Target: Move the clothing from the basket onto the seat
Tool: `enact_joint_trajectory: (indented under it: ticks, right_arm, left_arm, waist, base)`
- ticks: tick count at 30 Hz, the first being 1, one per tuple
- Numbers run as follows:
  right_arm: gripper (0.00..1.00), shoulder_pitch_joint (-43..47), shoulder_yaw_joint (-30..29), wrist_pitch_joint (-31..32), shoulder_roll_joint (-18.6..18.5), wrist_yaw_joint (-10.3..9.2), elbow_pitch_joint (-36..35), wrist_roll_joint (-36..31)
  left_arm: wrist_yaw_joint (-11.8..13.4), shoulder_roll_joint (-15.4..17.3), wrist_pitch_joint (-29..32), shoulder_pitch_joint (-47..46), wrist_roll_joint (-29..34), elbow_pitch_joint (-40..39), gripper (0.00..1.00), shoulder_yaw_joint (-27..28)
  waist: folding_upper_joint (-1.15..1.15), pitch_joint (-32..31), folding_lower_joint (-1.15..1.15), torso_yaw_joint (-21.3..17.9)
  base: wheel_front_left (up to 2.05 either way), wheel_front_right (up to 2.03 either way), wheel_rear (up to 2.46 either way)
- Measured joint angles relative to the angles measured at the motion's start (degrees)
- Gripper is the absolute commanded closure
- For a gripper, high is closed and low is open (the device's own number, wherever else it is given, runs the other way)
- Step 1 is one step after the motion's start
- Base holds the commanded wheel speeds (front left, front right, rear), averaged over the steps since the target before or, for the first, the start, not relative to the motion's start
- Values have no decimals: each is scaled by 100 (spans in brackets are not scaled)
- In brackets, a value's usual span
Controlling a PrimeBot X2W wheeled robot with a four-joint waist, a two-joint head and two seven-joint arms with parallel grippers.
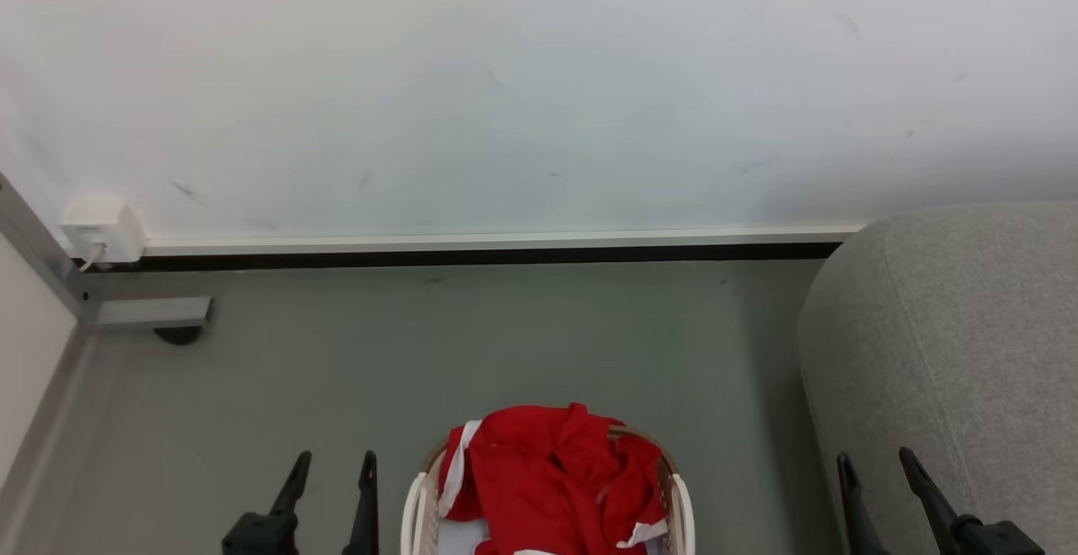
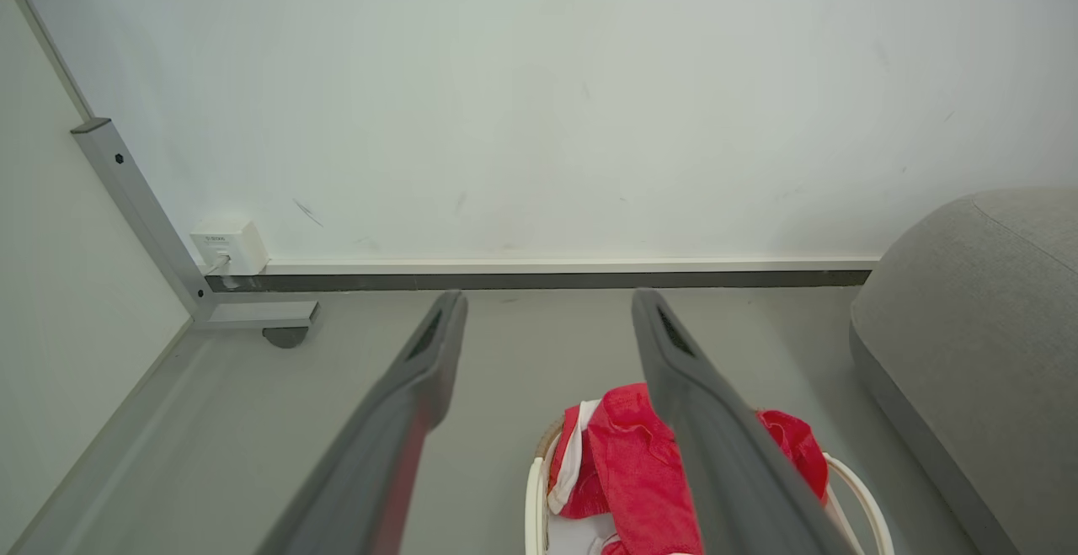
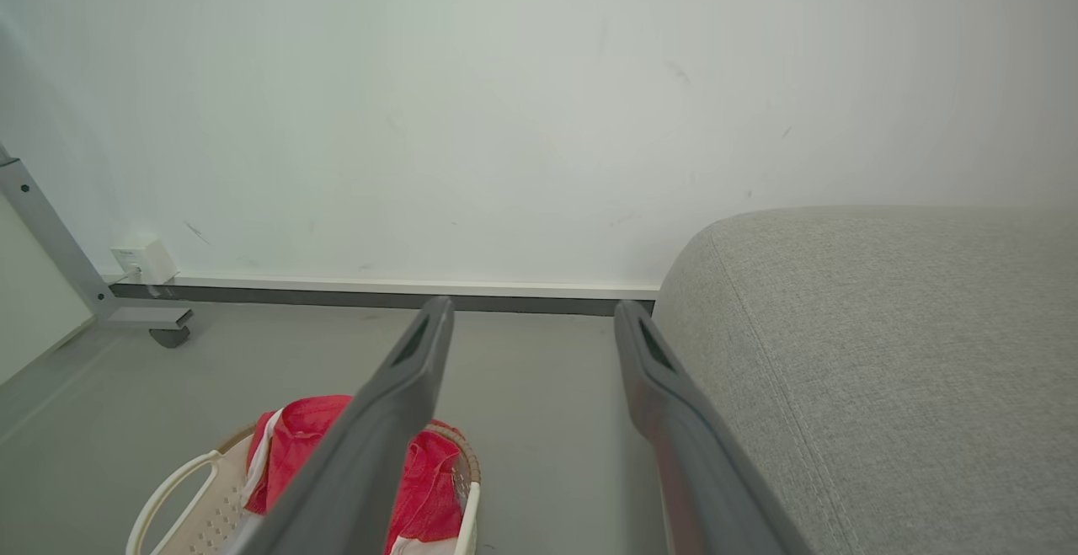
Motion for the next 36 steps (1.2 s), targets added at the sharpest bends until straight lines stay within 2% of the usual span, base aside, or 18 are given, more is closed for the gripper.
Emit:
enact_joint_trajectory:
  ticks: [7,12,17,18,23,27,32,36]
  right_arm:
    - [0,-213,89,-9,-2,0,-113,36]
    - [0,-505,137,-10,-5,0,-325,43]
    - [0,-951,207,-10,-7,0,-583,43]
    - [0,-1130,238,-12,-11,0,-691,43]
    - [0,-1478,285,-12,-10,0,-895,45]
    - [0,-1762,293,-11,-12,0,-1042,60]
    - [0,-1981,342,-11,-11,0,-1182,86]
    - [0,-2068,375,-11,-12,0,-1265,91]
  left_arm:
    - [-99,-1,-1,-171,1,66,0,0]
    - [-238,2,-1,-712,118,303,0,-112]
    - [-415,19,-1,-1544,313,912,0,-357]
    - [-431,23,-1,-1878,386,1292,0,-443]
    - [-457,34,-1,-2555,560,2036,0,-631]
    - [-422,31,-1,-3175,654,2878,0,-761]
    - [-168,27,226,-3807,673,3931,0,-762]
    - [-74,23,296,-4178,637,4474,0,-738]
  waist:
    - [0,244,0,-195]
    - [0,673,0,-342]
    - [0,1314,0,-489]
    - [0,1608,1,-548]
    - [0,2221,1,-664]
    - [0,2829,1,-774]
    - [0,3486,2,-901]
    - [0,3880,2,-986]
  base:
    - [0,0,0]
    - [0,0,0]
    - [0,0,0]
    - [0,0,0]
    - [0,0,0]
    - [0,0,0]
    - [0,0,0]
    - [0,0,0]
